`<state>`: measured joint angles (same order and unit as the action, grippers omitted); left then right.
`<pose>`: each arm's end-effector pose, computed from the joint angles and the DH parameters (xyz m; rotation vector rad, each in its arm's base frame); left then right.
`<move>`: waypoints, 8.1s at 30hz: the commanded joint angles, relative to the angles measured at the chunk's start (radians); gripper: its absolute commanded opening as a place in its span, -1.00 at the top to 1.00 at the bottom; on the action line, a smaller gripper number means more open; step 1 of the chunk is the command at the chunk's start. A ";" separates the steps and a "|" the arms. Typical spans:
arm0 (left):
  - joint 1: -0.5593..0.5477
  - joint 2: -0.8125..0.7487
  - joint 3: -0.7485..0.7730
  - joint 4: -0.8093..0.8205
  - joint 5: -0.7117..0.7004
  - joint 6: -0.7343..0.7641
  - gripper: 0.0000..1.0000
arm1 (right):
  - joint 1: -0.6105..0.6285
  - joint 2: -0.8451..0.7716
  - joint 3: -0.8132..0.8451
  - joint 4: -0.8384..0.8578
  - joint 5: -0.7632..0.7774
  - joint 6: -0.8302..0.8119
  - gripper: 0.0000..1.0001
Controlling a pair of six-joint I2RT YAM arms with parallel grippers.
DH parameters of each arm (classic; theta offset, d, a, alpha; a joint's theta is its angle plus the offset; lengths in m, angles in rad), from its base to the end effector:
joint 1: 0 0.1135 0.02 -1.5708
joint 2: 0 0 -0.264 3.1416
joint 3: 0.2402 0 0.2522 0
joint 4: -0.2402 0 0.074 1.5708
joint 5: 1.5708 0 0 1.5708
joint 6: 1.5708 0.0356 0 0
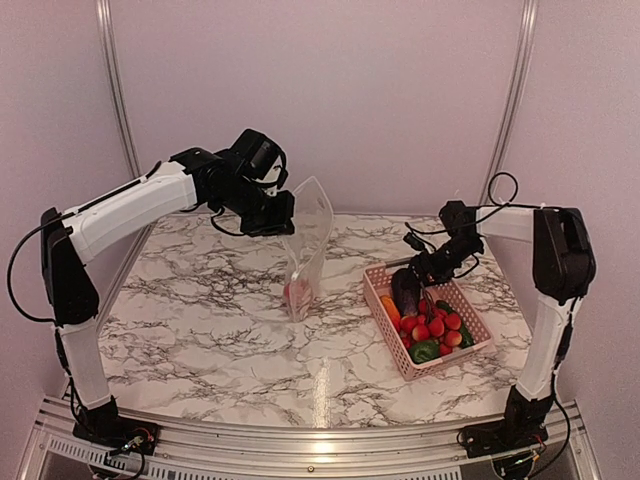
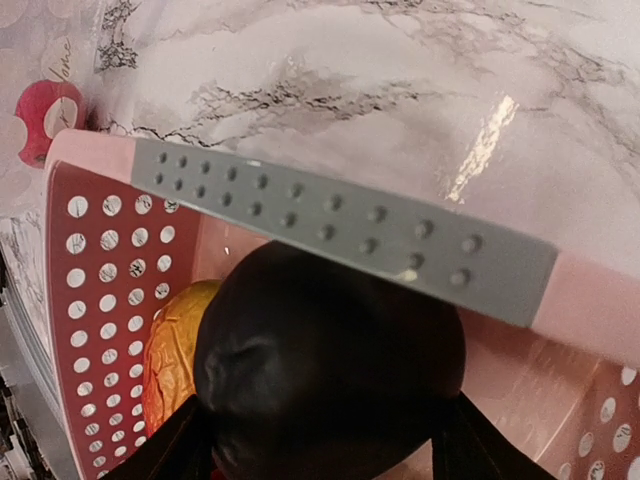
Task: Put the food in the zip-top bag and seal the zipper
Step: Pick up the fake vegetable from the bin, then place the fake vegetable in the zipper food storage bag, then pick up the fake vegetable from the bin, then place the fake vegetable in the zipper food storage bag.
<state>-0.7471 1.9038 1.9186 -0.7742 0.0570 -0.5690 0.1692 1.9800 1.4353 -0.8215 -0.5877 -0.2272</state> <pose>0.3139 -0.2935 0.3512 0.2470 2.4304 -0.6968 0.3778 0.0846 0.1786 -0.6377 2.7326 0.8400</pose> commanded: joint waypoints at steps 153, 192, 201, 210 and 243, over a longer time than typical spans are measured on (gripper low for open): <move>0.043 -0.027 0.052 -0.164 0.017 -0.018 1.00 | 0.187 -0.190 -0.104 -0.061 0.049 -0.149 0.06; 0.045 -0.040 0.036 -0.175 -0.011 -0.022 1.00 | 0.191 0.003 0.049 0.015 0.114 0.059 0.07; 0.045 -0.033 0.045 -0.174 -0.001 -0.022 1.00 | 0.190 -0.159 -0.028 0.009 0.101 0.001 0.26; 0.043 -0.037 0.029 -0.174 0.010 -0.032 1.00 | 0.186 -0.266 -0.005 -0.053 0.018 -0.145 0.29; 0.041 -0.093 -0.052 0.005 0.111 -0.075 1.00 | 0.534 -0.153 0.486 -0.035 0.029 -0.250 0.32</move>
<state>-0.7044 1.8450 1.8591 -0.7956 0.1394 -0.6373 0.6987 1.7657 1.8687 -0.8898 -0.5724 -0.5121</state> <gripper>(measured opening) 0.010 0.446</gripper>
